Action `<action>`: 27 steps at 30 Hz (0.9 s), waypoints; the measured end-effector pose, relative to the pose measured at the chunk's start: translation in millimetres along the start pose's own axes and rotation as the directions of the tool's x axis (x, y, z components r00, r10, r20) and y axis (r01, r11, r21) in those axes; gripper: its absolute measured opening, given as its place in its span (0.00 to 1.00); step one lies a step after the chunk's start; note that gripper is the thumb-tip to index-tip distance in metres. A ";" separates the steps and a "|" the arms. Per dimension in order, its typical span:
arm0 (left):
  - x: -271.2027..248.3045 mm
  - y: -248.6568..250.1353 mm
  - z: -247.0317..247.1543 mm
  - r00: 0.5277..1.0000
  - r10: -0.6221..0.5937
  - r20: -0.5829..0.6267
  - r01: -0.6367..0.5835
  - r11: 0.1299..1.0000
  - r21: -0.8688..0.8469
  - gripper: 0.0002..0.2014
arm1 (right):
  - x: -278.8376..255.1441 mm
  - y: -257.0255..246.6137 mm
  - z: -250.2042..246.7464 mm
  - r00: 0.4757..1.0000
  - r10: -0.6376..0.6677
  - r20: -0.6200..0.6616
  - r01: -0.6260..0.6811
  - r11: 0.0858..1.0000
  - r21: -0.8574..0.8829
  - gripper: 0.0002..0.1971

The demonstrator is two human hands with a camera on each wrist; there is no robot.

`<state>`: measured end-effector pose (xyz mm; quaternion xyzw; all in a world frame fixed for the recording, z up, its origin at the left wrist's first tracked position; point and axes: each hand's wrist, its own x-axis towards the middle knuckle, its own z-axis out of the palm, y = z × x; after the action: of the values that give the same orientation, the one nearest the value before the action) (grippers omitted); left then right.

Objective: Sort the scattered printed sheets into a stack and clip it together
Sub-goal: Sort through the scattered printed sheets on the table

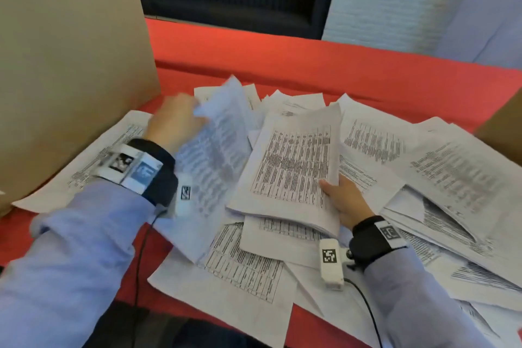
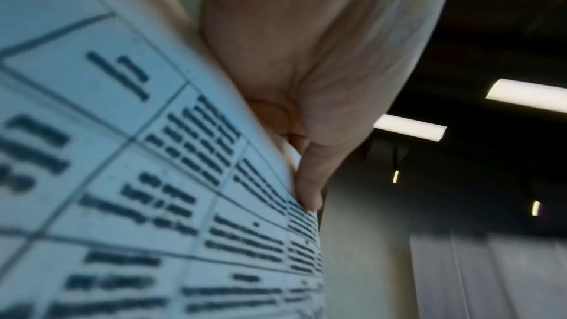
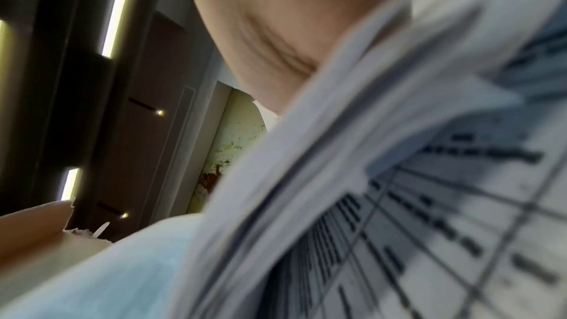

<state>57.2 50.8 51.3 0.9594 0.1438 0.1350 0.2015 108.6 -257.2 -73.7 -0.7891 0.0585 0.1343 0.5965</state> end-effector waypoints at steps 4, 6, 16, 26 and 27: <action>0.9 31.5 -74.6 0.937 0.090 -0.338 -0.150 0.976 -0.157 0.07 | -4.5 -1.9 2.2 1.000 -0.025 0.000 0.025 1.000 -0.004 0.07; 3.5 32.7 -78.4 0.940 0.078 -0.333 -0.185 0.935 -0.303 0.08 | -3.1 -5.4 5.5 1.000 -0.006 0.014 0.006 1.000 0.010 0.09; 13.5 4.9 97.9 0.968 -0.175 0.178 0.235 0.880 -0.412 0.10 | -11.2 -8.0 22.5 0.989 0.010 0.147 -0.009 1.000 -0.010 0.07; -2.1 32.5 145.0 0.816 -0.490 0.306 0.556 0.811 -0.184 0.29 | -10.7 -8.2 27.9 0.985 -0.019 0.174 -0.004 0.991 0.133 0.37; -5.6 34.2 145.3 0.807 -0.501 0.313 0.572 0.795 -0.202 0.29 | -11.7 -8.3 30.4 0.986 -0.039 0.160 0.024 0.995 0.092 0.36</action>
<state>105.7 -31.6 -63.5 0.8477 0.3647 -0.0274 0.3843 95.3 -226.6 -70.4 -0.7489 0.0033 0.1858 0.6361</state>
